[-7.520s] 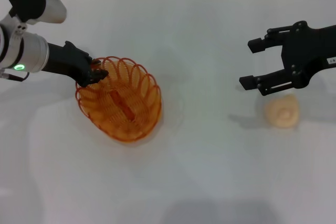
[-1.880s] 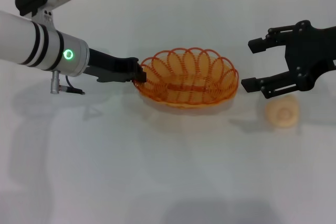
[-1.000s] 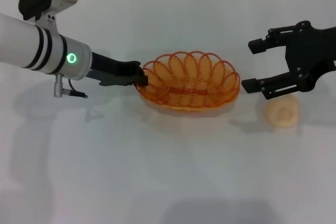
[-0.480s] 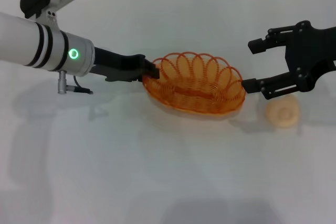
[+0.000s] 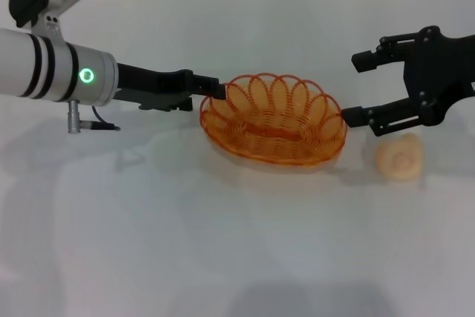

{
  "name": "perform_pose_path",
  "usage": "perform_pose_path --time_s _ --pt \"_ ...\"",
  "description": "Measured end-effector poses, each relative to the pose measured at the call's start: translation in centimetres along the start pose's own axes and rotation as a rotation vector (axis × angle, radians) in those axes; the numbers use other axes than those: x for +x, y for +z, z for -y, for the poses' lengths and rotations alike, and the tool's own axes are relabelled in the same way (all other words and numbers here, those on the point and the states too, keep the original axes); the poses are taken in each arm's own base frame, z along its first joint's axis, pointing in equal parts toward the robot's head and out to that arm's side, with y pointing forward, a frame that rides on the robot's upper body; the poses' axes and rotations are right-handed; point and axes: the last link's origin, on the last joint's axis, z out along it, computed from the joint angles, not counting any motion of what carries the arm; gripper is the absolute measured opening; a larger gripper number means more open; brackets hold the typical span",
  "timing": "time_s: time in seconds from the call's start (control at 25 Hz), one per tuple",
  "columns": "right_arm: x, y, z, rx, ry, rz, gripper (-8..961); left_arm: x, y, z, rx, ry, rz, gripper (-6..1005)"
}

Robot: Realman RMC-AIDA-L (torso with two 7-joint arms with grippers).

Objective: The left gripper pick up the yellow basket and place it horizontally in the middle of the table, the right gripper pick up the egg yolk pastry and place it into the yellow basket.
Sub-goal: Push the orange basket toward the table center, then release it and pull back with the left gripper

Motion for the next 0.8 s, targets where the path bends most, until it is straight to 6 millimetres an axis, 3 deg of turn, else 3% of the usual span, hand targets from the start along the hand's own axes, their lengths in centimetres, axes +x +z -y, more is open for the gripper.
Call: perform_pose_path --time_s 0.08,0.28,0.56,0.8 --pt "-0.1 0.0 0.0 0.001 -0.001 0.001 810 0.1 -0.3 0.1 0.002 0.003 -0.007 595" --pt "0.0 -0.1 0.2 0.012 0.006 0.007 809 1.0 -2.1 0.7 0.002 0.033 -0.08 826" --pt "0.5 -0.3 0.6 0.03 0.049 0.007 809 2.2 -6.6 2.4 -0.098 0.062 -0.333 884" --pt "1.2 -0.3 1.1 0.061 0.094 -0.039 809 2.9 -9.8 2.5 -0.188 0.194 -0.491 878"
